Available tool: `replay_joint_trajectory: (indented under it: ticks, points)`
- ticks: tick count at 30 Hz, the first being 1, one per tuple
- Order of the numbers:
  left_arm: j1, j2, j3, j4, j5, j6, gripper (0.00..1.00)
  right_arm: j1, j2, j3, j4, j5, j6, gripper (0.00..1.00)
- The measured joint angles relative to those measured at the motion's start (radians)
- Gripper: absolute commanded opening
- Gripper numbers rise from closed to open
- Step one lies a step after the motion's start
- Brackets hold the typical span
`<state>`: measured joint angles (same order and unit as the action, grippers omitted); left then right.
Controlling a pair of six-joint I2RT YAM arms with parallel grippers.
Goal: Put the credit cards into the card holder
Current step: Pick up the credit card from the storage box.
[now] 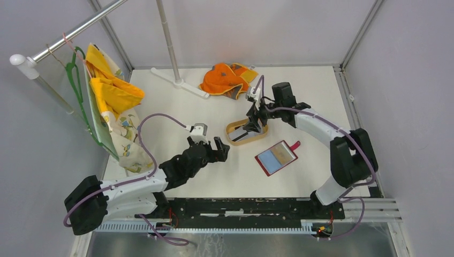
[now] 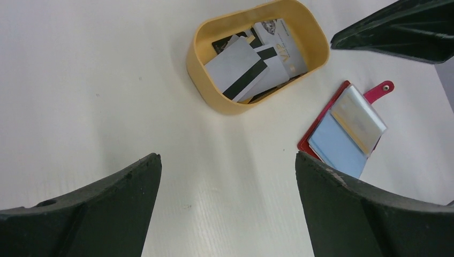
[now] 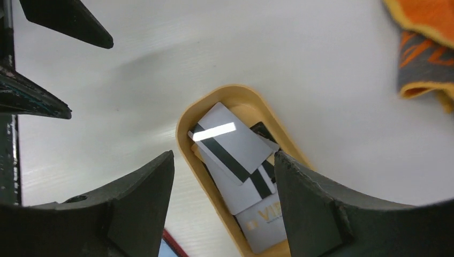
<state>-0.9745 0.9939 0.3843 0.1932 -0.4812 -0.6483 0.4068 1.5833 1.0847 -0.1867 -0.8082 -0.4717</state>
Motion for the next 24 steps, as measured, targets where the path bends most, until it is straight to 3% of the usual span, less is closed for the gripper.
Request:
replay_joint_trajectory:
  ticks: [5,13,24]
  points:
    - [0.075,0.075,0.000,0.058,0.076,-0.020,0.97,0.002,0.121,0.004,0.024,0.009,0.195,0.75]
    - [0.150,0.247,0.029,0.140,0.181,-0.024,0.94,0.016,0.184,-0.035,0.138,0.079,0.480,0.75]
    - [0.229,0.421,0.117,0.210,0.282,-0.029,0.82,0.029,0.244,-0.036,0.179,0.195,0.628,0.69]
